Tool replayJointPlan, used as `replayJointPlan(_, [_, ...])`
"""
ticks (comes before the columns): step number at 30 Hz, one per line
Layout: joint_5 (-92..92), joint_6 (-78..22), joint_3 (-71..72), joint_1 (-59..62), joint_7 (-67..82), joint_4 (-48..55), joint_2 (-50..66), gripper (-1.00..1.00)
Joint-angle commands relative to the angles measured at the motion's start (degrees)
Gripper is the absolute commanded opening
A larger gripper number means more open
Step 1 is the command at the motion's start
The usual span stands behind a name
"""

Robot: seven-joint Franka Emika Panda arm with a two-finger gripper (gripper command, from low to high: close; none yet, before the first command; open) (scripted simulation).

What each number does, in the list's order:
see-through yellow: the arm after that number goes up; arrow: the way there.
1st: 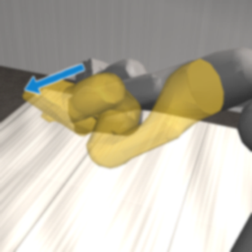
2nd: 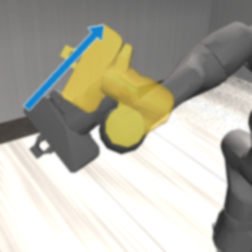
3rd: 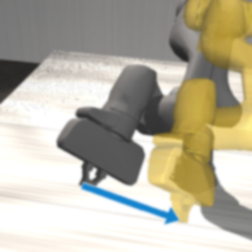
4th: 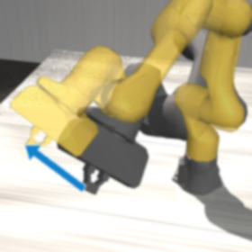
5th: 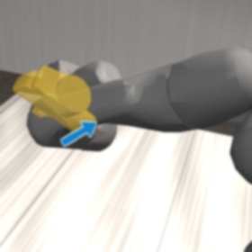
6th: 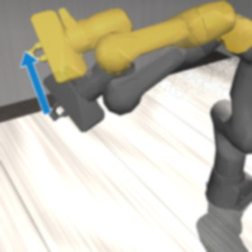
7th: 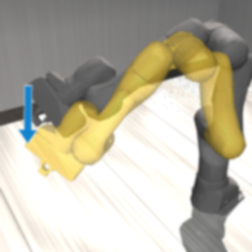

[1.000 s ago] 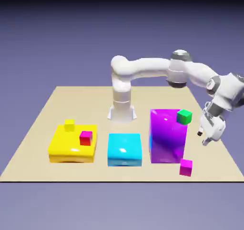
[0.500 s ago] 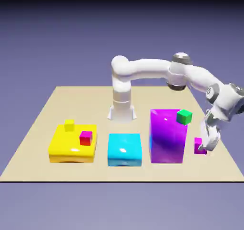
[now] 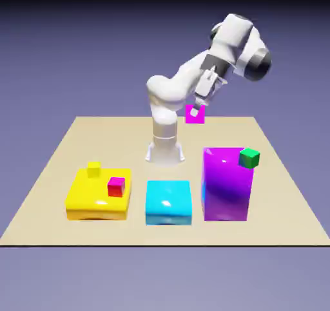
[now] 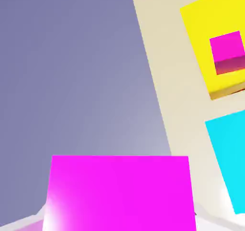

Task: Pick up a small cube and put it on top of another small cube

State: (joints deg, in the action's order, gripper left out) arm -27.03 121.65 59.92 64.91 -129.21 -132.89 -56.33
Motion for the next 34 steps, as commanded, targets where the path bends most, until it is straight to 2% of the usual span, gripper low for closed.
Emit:
replayJointPlan(1, [2.5, 2.0, -1.4, -0.8, 1.0, -1.9, 2.1, -1.0])
replayJointPlan(14, [34.7, 28.8, -19.0, -10.6, 13.0, -26.4, 28.6, -1.0])
replayJointPlan(17, [38.7, 31.7, -18.7, -9.4, 13.2, -28.4, 30.5, -1.0])
replayJointPlan(32, [54.3, 44.1, 5.5, 20.2, 0.7, -27.3, 40.2, -1.0])
replayJointPlan(33, [54.3, 44.1, 5.5, 20.2, 0.7, -27.3, 40.2, 1.0])
replayJointPlan(34, [54.3, 44.1, 5.5, 20.2, 0.7, -27.3, 40.2, 1.0])
